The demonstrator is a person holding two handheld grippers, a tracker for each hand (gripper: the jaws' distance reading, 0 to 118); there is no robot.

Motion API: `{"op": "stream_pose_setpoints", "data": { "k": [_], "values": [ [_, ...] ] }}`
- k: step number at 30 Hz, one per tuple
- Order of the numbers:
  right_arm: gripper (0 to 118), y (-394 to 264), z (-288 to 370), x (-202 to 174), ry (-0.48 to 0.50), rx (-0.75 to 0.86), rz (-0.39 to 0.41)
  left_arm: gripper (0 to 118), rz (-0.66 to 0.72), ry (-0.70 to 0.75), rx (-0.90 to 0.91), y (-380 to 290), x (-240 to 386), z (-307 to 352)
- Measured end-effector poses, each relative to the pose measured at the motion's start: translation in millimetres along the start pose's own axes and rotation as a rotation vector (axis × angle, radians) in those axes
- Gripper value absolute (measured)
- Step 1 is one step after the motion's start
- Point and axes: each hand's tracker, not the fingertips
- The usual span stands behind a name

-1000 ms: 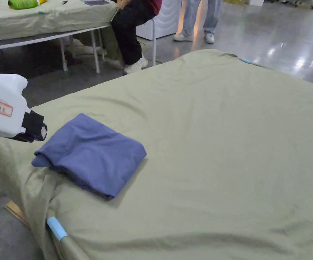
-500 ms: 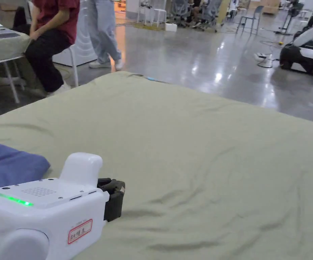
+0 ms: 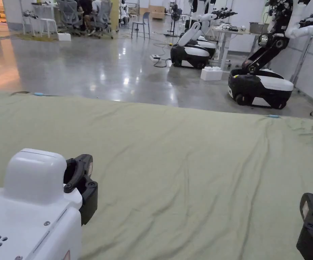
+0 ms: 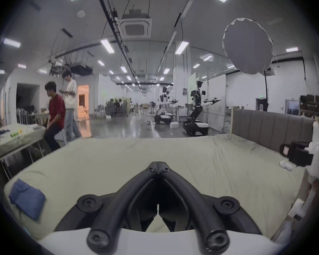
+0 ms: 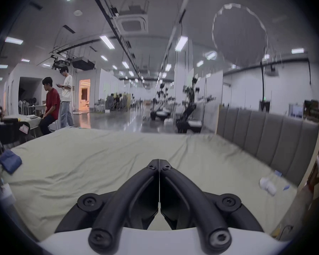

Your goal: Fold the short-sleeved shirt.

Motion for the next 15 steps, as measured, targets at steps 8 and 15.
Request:
{"op": "stream_pose_setpoints", "data": {
  "k": [8,15],
  "values": [
    [59,-0.5,-7.1,-18.4,0.036,0.038,-0.035,0,-0.01,0.054,0.039,3.6,-22.4,11.3],
    [118,-1.9,-11.7,-24.9,0.055,0.01,-0.06,118,-0.017,0.082,0.063,4.7,-29.1,16.8]
  ]
}}
